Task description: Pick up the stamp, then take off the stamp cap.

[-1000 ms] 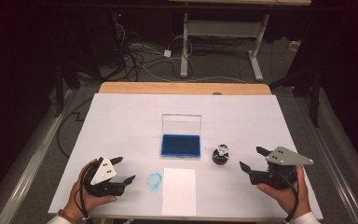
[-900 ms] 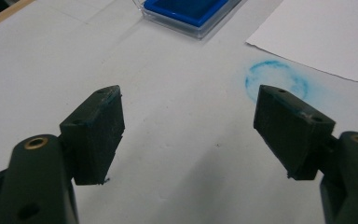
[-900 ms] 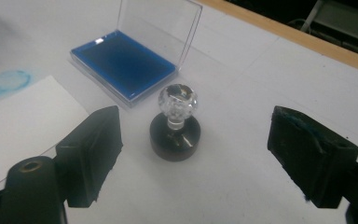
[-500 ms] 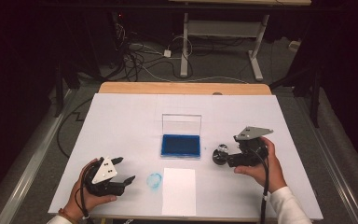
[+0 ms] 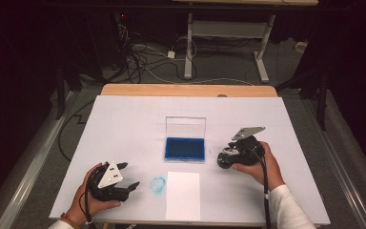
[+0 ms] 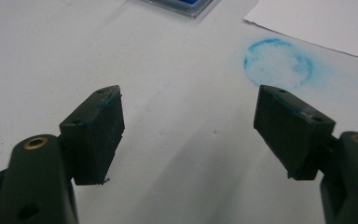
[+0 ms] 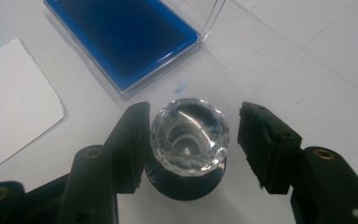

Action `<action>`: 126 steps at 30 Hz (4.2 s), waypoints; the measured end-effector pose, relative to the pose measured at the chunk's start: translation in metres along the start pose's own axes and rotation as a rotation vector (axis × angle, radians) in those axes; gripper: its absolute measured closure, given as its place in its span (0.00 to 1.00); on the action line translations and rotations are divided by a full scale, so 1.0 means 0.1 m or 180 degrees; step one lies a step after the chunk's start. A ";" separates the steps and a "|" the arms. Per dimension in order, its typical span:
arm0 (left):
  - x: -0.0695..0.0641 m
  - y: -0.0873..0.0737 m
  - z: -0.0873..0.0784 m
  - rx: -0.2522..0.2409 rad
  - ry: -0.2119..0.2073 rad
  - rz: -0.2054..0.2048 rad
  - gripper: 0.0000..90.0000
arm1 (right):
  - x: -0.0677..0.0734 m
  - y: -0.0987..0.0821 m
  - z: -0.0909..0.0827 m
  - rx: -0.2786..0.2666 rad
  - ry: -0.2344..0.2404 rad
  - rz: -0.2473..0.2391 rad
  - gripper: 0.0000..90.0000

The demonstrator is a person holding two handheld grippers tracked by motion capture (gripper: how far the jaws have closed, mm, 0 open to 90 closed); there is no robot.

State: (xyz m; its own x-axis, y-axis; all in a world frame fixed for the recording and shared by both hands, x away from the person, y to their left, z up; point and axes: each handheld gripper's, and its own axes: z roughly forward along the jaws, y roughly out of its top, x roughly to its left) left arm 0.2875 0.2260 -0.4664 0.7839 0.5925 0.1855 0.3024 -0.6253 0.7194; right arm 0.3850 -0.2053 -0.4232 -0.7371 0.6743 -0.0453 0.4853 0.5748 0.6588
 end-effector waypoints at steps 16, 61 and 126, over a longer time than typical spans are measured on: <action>-0.02 0.00 0.02 0.0065 -0.0067 0.0087 0.26 | 0.04 -0.01 0.03 -0.0044 0.0006 0.0015 0.63; 0.03 0.02 0.02 0.0007 -0.0068 0.0044 0.26 | 0.08 -0.20 -0.62 -0.0533 -0.0230 -0.0173 0.64; -0.14 0.10 -0.01 -0.0216 -0.0056 -0.0131 0.25 | 0.95 0.50 -0.20 -0.1041 0.0480 -0.0750 0.64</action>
State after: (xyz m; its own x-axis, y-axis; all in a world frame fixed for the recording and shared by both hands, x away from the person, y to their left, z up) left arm 0.2792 0.2117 -0.4610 0.7812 0.6076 0.1434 0.2976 -0.5643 0.7700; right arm 0.3299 -0.1225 -0.3796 -0.8823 0.4528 -0.1288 0.1386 0.5114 0.8481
